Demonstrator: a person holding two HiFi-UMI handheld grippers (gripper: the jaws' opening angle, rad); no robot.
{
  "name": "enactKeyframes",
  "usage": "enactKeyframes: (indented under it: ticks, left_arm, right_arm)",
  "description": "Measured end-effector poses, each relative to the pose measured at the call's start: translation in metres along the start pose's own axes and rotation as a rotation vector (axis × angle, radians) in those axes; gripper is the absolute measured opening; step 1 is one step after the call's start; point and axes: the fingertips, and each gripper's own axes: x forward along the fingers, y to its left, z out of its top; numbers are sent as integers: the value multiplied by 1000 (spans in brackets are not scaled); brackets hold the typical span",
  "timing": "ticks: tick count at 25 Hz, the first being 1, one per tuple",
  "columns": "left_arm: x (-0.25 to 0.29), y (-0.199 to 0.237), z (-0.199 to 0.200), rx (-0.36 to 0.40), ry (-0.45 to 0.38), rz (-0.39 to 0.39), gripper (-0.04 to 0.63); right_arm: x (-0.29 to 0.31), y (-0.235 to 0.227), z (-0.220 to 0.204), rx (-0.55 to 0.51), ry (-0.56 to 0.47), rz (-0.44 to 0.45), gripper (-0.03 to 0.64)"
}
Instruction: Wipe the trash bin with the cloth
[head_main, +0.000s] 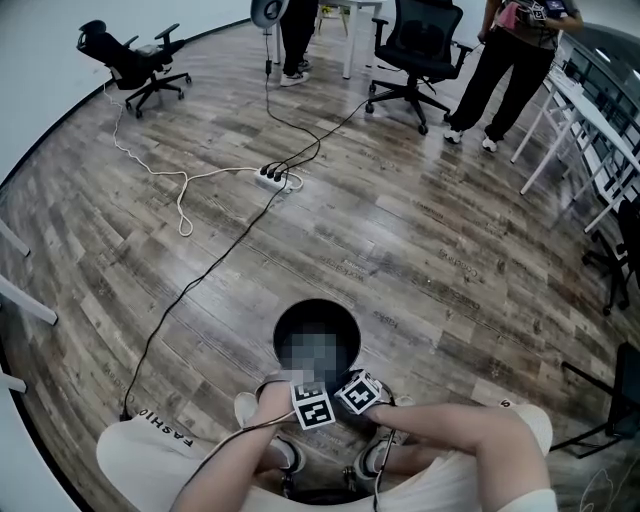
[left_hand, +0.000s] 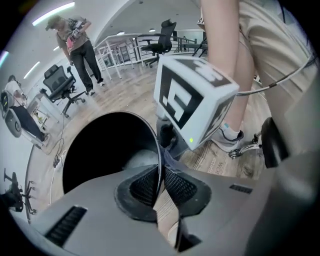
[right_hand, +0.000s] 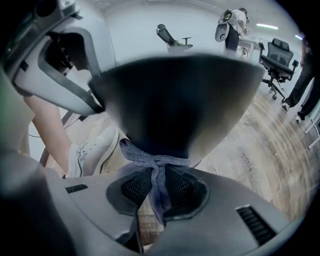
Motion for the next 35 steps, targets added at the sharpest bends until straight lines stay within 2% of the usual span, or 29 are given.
enactKeyframes:
  ticks: [6,13,15,17,20,23,25,31,35]
  left_arm:
    - [-4,-1,3,-6,-60,-17,40]
    - [-6,1,4,-19,-99,-51,37]
    - [-7,-1,4,-24,-116,-77,38]
    - [-12,-1,5,3,-138,-82,51]
    - [-29,7,11,75,-172,-56,57]
    - [-44,13,-2,162,-124,-56,82]
    - [-44,17,-22,201,-64,-48,93]
    - [-25,20,-54,233,18,-25,123]
    - [-14,22,-60,250,39,28,121]
  right_arm:
    - [49,-7,-20,60,31,-31,72]
    - [100,-12,-46,128,57,0,72]
    - [109,-13,-48,159,28,10,72]
    - [112,-11,-45,192,13,33,72]
    - [100,-10,-43,242,70,38,72]
    - [81,-9,-40,299,74,7,72]
    - [65,2,-33,354,64,37,72]
    - [4,39,21,340,25,174,72]
    - [-47,50,31,360,8,183,72]
